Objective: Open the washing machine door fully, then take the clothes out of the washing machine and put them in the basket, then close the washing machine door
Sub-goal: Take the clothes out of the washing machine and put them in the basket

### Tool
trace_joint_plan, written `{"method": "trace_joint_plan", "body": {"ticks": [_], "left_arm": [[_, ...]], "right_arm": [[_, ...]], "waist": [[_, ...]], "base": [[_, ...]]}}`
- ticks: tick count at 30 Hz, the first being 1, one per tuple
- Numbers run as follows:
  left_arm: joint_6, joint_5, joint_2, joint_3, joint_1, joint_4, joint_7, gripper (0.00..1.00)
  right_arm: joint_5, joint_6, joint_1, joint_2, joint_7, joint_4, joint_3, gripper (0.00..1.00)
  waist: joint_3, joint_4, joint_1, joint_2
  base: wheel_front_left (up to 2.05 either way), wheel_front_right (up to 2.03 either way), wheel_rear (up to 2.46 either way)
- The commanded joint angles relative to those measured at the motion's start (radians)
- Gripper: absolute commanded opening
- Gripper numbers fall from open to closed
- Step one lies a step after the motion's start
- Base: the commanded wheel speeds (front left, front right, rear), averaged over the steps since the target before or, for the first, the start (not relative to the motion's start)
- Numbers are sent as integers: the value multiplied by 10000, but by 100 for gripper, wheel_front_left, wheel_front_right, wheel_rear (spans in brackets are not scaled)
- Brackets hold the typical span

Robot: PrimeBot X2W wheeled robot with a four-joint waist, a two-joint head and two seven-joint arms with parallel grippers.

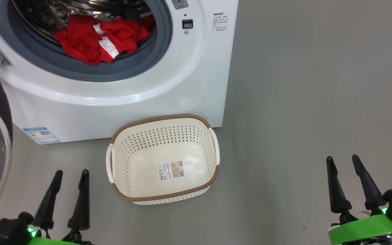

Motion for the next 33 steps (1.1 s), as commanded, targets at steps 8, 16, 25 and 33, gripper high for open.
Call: {"method": "trace_joint_plan", "body": {"ticks": [8, 16, 25, 33], "left_arm": [[15, -194, 273, 255, -486, -211, -51, 100], [15, -166, 257, 303, -600, -157, -51, 100], [15, -94, 243, 389, -582, -91, -51, 100], [15, 151, 249, 331, -551, 53, -51, 100]], "right_arm": [[-7, 73, -372, -57, -65, -254, 313, 100], [4, 73, -450, -46, -65, -307, 324, 100], [-12, 73, -446, -39, -65, -307, 365, 100], [-16, 73, -397, -35, -65, -262, 380, 100]], "waist": [[121, 34, 0, -1], [172, 38, 0, -1], [163, 42, 0, -1], [122, 54, 0, -1]], "base": [[104, -104, 0], [126, -126, 0], [72, -72, 0], [1, -1, 0]]}}
